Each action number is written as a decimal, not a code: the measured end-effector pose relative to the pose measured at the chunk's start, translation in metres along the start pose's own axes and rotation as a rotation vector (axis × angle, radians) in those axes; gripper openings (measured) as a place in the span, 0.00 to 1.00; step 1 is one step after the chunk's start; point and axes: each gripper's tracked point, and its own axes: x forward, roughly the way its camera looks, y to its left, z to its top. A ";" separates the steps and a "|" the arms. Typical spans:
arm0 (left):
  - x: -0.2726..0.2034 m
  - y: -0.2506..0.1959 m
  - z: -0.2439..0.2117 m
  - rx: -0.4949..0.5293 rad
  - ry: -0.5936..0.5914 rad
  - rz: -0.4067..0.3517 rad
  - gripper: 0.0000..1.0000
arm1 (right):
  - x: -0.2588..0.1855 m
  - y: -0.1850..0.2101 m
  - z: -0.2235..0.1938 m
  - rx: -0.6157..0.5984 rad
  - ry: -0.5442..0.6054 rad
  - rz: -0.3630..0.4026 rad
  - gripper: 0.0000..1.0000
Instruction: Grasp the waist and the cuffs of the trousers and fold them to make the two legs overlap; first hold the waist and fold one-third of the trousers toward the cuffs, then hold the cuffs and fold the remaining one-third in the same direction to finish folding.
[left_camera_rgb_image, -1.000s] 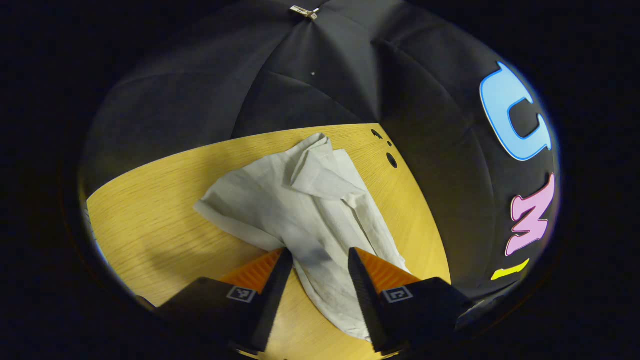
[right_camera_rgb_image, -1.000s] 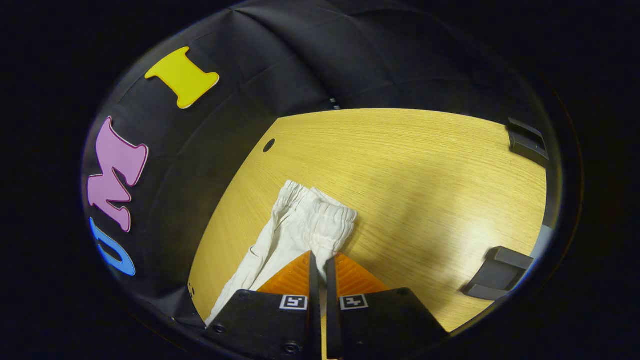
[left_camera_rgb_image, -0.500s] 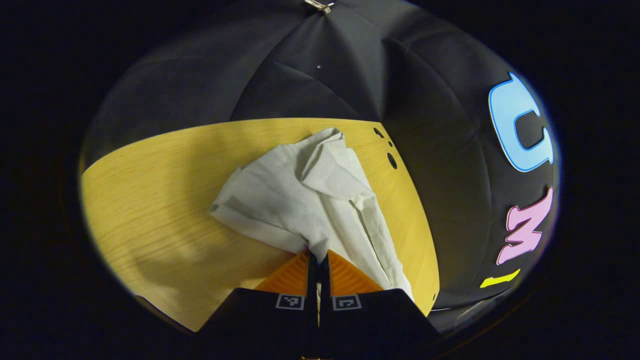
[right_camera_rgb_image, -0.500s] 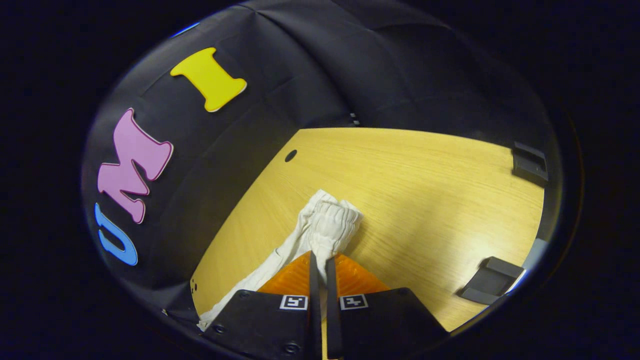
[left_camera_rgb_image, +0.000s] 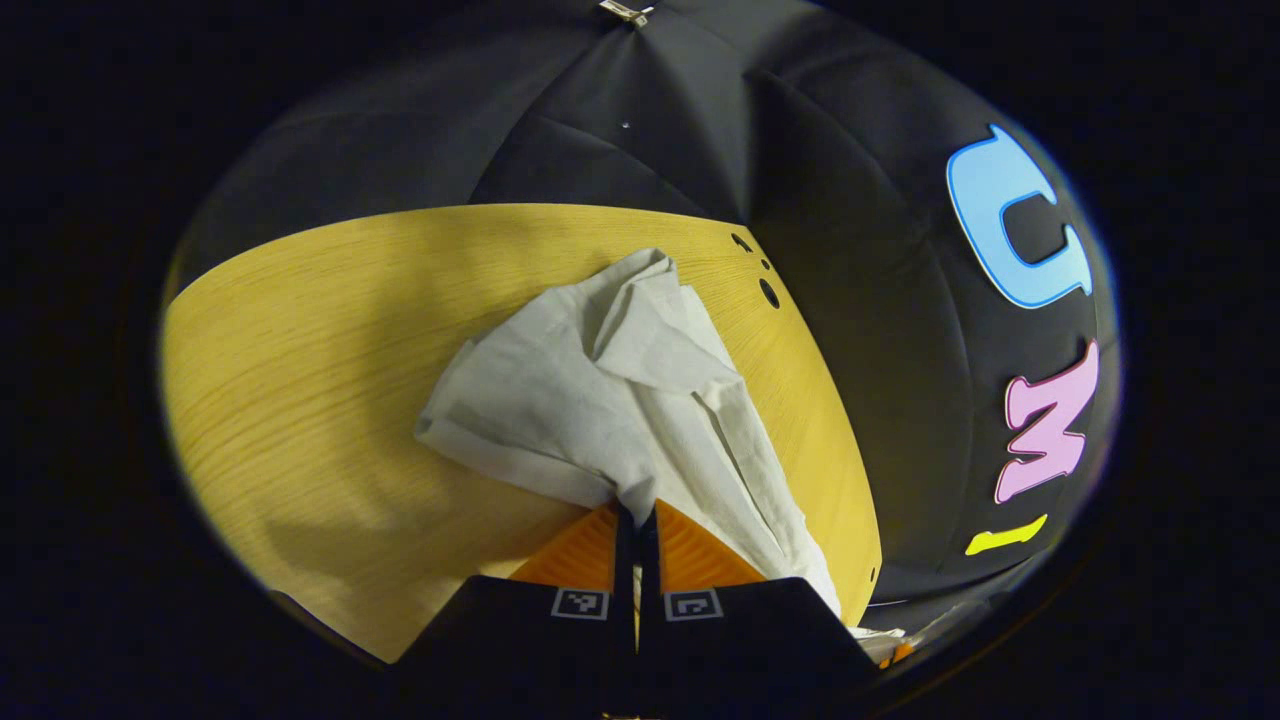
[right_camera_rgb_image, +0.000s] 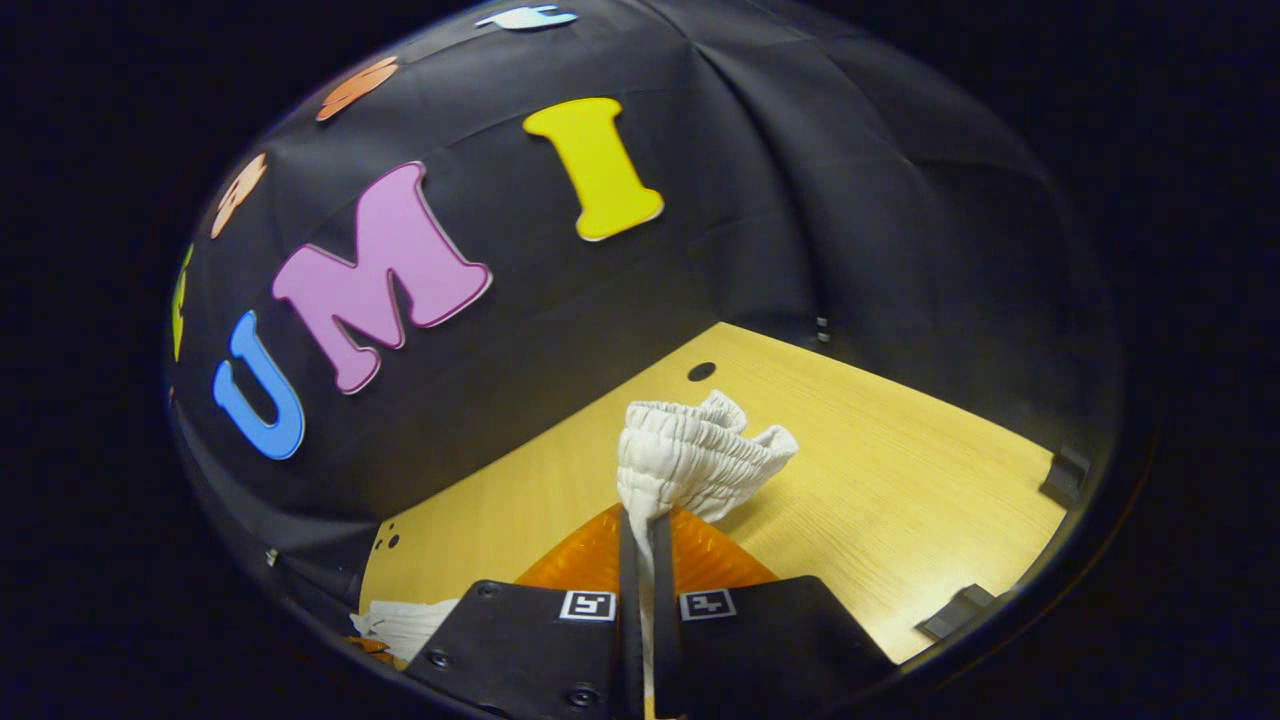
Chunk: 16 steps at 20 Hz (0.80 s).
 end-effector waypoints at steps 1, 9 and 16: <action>0.001 0.000 0.001 0.004 0.002 0.000 0.07 | -0.003 0.014 0.001 -0.028 -0.005 0.035 0.08; 0.000 0.000 0.001 -0.010 -0.001 -0.011 0.06 | -0.007 0.147 -0.056 -0.214 0.053 0.250 0.08; -0.003 0.001 0.002 -0.021 -0.007 -0.011 0.06 | -0.005 0.192 -0.163 -0.428 0.203 0.358 0.08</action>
